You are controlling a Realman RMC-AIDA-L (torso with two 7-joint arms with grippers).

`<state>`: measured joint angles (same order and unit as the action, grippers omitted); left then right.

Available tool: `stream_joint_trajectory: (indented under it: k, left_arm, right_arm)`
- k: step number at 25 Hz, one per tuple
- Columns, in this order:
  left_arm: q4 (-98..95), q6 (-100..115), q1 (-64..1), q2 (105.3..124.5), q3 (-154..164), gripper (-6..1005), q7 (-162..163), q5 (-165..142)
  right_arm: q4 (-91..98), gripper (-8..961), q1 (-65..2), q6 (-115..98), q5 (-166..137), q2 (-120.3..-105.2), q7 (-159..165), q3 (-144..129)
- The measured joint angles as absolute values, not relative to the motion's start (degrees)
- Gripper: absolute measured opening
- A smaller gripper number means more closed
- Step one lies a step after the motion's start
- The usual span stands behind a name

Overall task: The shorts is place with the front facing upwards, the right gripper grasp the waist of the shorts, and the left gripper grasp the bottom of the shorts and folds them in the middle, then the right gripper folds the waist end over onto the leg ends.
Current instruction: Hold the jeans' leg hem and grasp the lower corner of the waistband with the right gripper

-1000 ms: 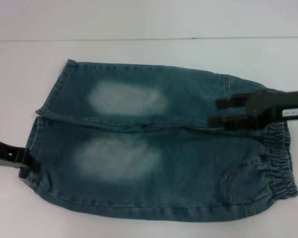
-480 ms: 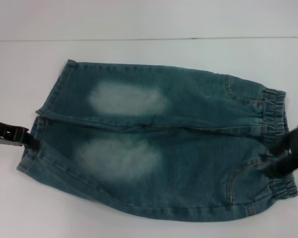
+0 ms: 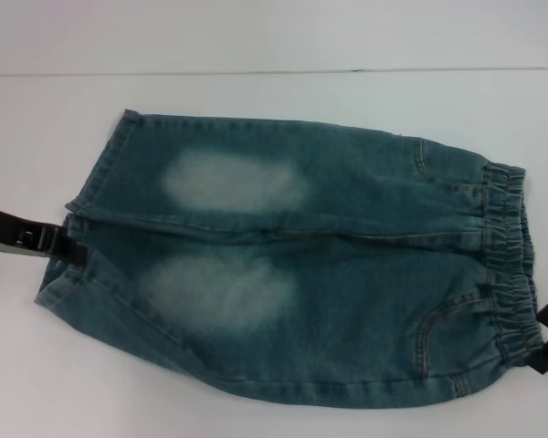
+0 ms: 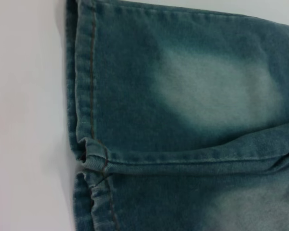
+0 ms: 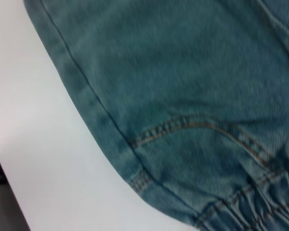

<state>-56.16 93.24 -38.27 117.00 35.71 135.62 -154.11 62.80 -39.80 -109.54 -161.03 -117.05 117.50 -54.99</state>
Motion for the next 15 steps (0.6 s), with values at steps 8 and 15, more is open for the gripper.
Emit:
stream_joint_trajectory:
  k: [8, 15]
  left_arm:
    - [-56.05, 93.18, -38.26, 117.25, 35.78, 12, 135.20, -154.07]
    - [-56.05, 93.15, -38.32, 117.29, 35.53, 12, 135.29, -153.97]
  right_arm:
    - [60.11, 772, -40.56, -107.43, -164.94, -117.80, 117.87, -56.37]
    - [55.44, 773, -41.59, -105.07, -166.33, -117.92, 117.86, -56.51]
